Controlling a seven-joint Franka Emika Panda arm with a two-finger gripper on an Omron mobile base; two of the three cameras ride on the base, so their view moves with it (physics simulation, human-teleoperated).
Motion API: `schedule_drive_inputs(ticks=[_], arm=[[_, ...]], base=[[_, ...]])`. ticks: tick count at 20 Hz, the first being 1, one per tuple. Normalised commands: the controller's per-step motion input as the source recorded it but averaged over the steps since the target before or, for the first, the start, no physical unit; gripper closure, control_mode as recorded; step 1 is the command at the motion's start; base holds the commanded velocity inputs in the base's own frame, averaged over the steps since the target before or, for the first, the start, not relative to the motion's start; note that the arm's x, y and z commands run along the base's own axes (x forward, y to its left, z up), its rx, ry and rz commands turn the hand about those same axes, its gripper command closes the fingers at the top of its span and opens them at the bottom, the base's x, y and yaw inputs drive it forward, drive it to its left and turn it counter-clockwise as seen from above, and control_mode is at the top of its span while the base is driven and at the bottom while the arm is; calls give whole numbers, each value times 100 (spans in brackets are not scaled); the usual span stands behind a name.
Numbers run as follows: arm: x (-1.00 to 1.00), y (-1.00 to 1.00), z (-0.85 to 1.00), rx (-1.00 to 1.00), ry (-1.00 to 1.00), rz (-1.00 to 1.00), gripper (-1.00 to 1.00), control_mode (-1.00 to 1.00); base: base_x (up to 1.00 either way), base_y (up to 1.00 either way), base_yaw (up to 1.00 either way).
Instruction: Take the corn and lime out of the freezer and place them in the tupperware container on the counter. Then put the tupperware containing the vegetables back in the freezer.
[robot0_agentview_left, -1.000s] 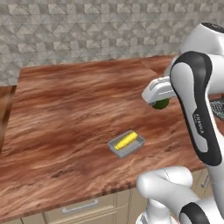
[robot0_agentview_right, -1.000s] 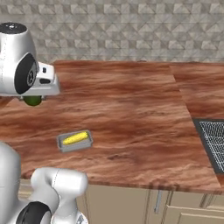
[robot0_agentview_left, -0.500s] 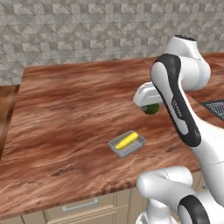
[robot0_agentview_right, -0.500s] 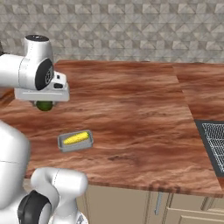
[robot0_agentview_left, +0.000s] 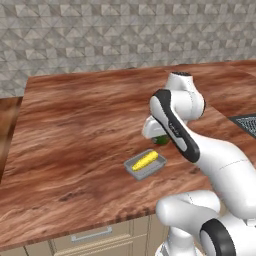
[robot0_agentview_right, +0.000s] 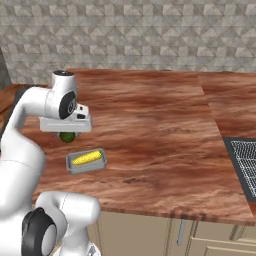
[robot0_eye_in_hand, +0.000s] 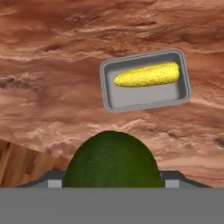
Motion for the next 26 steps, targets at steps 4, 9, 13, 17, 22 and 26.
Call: schedule_drive_inputs(ticks=[4,9,13,17,22,26], arm=[[21,11,-95,-1,-2,0,100,-100],[40,12,-60,0,0,0,100,-100],[67,9,-33,0,0,0,100,-100],[63,20,-41,0,1,0,100,-100],[30,17,-46,0,0,0,100,-100],[39,0,-44,0,0,0,100,-100]], base=[[0,0,0],[0,0,0],[0,0,0],[0,0,0],[0,0,0],[0,0,0]])
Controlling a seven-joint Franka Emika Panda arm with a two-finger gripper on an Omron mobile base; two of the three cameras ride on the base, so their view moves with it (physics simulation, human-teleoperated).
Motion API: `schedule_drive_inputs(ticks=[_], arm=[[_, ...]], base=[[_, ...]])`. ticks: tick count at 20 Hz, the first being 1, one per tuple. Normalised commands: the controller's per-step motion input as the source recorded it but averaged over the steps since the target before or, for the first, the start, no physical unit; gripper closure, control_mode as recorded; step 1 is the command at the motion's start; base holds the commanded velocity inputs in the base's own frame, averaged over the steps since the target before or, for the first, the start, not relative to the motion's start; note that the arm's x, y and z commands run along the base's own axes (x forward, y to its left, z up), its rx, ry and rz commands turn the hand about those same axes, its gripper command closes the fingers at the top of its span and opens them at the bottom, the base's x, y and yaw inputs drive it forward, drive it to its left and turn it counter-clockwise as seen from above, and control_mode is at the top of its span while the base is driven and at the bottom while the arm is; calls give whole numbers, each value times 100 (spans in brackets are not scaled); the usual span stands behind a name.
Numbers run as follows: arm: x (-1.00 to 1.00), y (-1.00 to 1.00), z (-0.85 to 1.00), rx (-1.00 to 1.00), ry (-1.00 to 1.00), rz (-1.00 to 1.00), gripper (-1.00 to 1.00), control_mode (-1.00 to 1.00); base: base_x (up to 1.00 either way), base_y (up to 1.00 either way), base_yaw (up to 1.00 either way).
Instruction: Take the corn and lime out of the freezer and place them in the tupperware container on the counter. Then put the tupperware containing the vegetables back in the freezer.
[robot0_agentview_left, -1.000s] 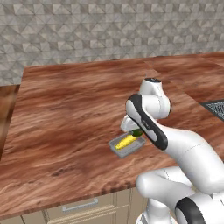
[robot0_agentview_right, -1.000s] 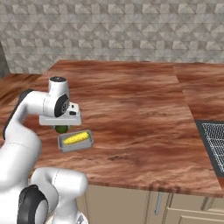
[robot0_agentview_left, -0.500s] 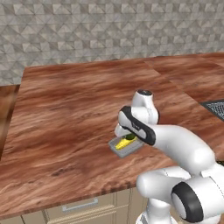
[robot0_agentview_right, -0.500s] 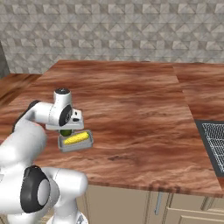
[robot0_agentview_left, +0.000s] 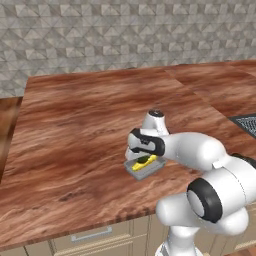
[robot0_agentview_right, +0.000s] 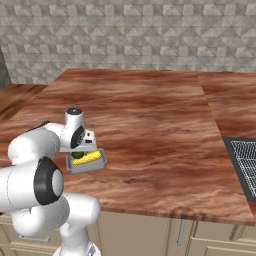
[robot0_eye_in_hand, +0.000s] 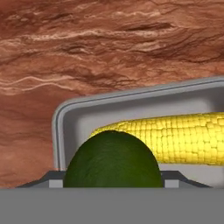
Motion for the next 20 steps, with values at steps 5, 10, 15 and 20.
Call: schedule_drive_inputs(ticks=[5,10,15,20], arm=[[14,1,-46,0,0,0,100,-100],[-1,3,-44,0,0,0,100,-100],[-46,0,-18,0,-5,0,100,-100],[-72,0,0,0,-15,0,100,-100]], base=[[0,0,0],[0,0,0],[0,0,0],[0,0,0]])
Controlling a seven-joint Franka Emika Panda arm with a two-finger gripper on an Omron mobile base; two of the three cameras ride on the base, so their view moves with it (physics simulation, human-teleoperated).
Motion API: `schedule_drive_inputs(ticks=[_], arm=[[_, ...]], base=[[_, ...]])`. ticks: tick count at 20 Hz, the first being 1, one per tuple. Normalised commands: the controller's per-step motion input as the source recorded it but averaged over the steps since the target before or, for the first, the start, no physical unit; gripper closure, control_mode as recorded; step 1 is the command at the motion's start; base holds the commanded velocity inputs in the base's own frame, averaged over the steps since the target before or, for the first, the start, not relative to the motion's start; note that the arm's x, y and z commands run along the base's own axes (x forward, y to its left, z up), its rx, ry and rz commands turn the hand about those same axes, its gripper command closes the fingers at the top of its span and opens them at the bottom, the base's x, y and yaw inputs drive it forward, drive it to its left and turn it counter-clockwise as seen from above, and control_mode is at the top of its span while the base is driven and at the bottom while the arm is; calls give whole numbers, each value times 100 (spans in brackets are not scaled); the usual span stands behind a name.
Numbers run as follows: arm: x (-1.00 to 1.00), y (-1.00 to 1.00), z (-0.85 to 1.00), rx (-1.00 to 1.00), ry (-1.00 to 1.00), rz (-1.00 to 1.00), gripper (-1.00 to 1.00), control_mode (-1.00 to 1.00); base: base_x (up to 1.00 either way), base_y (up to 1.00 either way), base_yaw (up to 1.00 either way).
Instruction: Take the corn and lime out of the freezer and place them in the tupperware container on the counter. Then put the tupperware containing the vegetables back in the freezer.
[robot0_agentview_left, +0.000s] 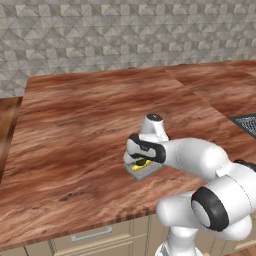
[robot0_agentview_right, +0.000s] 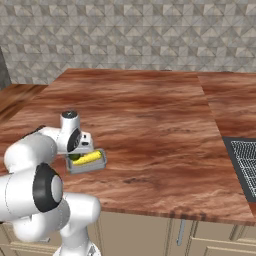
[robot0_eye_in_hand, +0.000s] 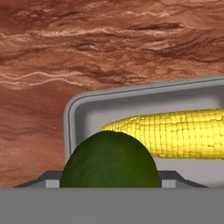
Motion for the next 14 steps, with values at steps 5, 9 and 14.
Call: schedule_drive_inputs(ticks=[5,9,14], arm=[[-20,-21,0,0,-6,0,100,-100],[5,-30,-10,0,0,0,100,-100],[28,-2,-13,0,0,0,100,-100]], base=[[0,0,0],[0,0,0],[0,0,0]])
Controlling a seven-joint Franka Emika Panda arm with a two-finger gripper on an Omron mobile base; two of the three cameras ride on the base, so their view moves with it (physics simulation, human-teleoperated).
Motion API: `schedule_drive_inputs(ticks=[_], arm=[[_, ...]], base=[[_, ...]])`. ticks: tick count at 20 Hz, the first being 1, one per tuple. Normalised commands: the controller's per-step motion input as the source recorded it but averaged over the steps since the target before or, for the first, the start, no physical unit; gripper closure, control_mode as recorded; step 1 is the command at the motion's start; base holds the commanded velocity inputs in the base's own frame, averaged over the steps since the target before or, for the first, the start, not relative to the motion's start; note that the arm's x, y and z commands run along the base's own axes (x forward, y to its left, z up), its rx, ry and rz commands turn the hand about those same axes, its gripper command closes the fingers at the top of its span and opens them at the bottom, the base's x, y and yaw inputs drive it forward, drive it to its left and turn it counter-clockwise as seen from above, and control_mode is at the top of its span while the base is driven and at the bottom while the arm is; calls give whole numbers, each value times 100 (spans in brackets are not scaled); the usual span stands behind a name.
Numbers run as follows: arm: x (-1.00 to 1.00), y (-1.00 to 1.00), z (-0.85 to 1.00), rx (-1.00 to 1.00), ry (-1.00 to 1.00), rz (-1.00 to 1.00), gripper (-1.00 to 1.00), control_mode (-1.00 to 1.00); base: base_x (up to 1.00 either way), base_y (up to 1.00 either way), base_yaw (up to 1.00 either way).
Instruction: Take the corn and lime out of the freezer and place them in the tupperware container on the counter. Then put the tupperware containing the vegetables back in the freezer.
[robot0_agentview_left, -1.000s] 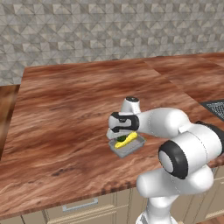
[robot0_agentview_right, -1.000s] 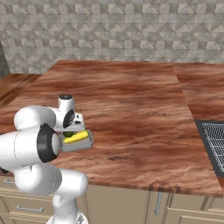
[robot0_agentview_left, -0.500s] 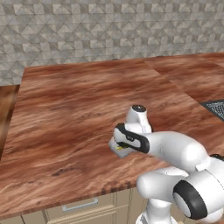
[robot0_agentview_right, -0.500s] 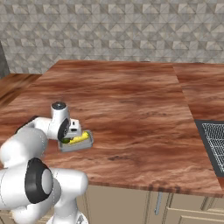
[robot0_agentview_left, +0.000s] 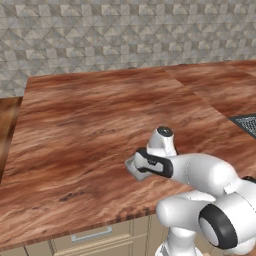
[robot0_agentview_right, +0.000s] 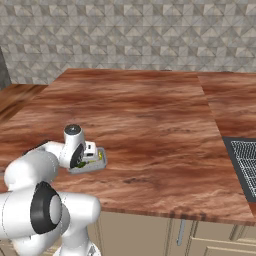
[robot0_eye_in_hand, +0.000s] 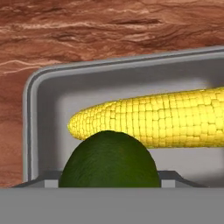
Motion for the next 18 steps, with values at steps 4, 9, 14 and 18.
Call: schedule_drive_inputs(ticks=[4,9,14,18], arm=[[24,0,-7,0,0,0,100,-100],[3,18,-26,-2,0,0,-100,-100],[-26,4,-4,-2,0,-1,-100,-100],[-31,-3,0,-3,0,-3,-100,-100]], base=[[0,0,0],[0,0,0],[0,0,0],[0,0,0]])
